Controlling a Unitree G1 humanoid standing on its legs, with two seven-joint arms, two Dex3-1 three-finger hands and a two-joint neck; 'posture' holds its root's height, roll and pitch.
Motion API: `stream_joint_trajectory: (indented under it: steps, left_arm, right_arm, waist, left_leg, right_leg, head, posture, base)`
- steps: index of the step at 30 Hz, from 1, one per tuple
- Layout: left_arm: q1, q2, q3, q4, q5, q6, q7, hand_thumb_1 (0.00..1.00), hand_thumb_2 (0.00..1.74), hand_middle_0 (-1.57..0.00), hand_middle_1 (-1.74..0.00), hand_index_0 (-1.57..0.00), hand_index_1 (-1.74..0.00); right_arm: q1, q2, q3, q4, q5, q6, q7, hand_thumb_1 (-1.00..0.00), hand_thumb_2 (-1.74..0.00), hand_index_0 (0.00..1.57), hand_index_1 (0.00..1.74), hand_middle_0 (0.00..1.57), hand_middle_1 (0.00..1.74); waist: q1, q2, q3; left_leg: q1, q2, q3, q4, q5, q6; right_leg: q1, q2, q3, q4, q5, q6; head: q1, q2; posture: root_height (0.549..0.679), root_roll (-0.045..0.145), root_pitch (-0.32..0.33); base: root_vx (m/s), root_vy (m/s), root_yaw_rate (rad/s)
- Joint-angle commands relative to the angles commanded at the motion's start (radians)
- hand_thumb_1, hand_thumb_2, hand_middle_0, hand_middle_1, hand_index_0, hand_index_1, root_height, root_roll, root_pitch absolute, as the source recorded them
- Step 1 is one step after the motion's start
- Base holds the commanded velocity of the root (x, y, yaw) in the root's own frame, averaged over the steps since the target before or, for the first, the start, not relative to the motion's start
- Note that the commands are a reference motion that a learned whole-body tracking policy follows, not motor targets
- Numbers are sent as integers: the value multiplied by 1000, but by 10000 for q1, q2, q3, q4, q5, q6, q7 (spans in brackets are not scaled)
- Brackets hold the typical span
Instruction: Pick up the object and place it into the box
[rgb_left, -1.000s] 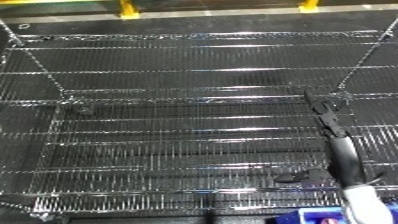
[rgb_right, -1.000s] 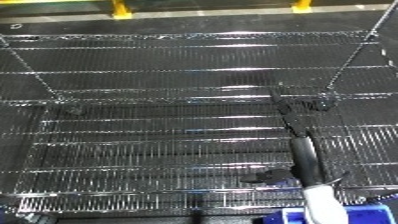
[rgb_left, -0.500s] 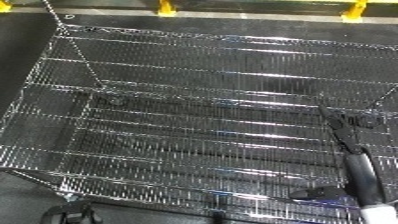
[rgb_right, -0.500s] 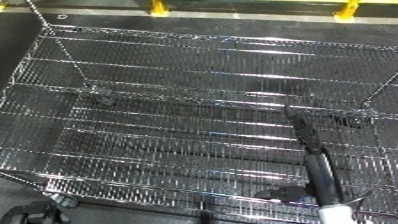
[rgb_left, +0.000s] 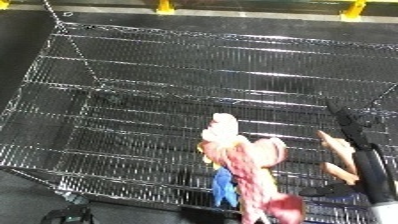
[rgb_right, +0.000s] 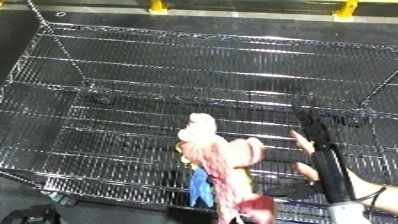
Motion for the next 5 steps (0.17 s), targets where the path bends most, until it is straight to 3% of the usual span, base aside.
stream_joint_trajectory:
  steps: [5]
  left_arm:
    - [77, -23, 75, -40, -31, -2, -2, 1000, 1740, -1570, -1740, -1570, -1740]
  right_arm:
    - [7, -241, -73, -35, -192, 59, 61, 0, 0, 0, 0, 0, 0]
  waist:
    - [-30, -17, 9]
  left_leg:
    - [1, 5, 9, 29, -24, 8]
  right_leg:
    - [-60, 8, 46, 52, -24, 0]
  head:
    - [310, -172]
  posture:
    - [642, 50, -151]
  base:
    - [16, -15, -26]
